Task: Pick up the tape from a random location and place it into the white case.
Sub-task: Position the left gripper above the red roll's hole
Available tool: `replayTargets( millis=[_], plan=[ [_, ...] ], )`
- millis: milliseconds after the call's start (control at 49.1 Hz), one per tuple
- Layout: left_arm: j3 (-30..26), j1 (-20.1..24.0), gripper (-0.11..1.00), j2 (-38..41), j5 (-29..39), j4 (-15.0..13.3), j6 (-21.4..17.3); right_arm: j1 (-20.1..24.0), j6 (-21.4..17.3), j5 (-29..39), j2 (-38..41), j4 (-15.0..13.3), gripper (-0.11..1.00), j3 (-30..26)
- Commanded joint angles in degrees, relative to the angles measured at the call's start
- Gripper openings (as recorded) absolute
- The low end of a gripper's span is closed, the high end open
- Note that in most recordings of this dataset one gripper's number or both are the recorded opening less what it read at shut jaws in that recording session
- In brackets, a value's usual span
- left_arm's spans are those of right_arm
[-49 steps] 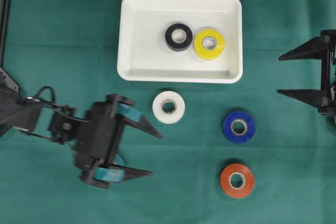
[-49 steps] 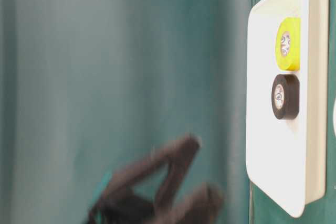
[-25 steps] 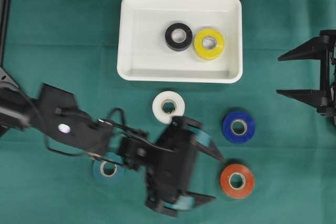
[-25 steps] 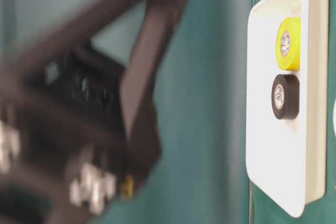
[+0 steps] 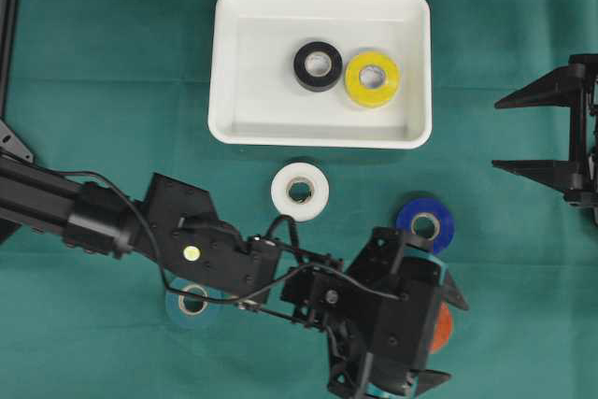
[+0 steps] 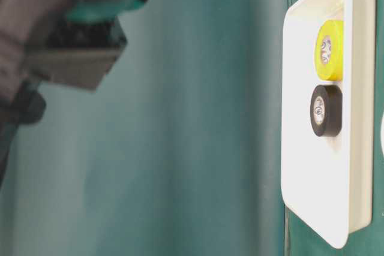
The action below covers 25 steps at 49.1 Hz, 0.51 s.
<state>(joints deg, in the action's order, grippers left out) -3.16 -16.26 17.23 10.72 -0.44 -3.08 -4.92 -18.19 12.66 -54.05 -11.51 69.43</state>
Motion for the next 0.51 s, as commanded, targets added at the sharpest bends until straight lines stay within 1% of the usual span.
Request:
replayTargets(
  millis=[0,142,265,346,488],
  plan=[
    [-2.6,0.2,0.93,-0.5,0.2,0.2,0.0,-0.1,0.0,-0.2,0.4,0.0,0.85,-0.7],
    [-3.8,0.2,0.93,-0.1,1.7,0.2,0.3,-0.1,0.0,0.1,0.5,0.1,0.85,-0.7],
    [-5.4,0.1,0.93,0.6,6.2,0.0,1.3,-0.1,0.0,0.2,0.5,0.1,0.84,-0.7],
    [-7.8,-0.1,0.93,1.7,11.2,0.1,2.8,-0.1,0.0,0.2,0.7,0.1,0.84,-0.7],
    [-14.3,-0.4,0.93,4.5,23.6,0.3,4.0,-0.1,0.0,0.2,0.9,0.1,0.84,-0.7]
  ],
)
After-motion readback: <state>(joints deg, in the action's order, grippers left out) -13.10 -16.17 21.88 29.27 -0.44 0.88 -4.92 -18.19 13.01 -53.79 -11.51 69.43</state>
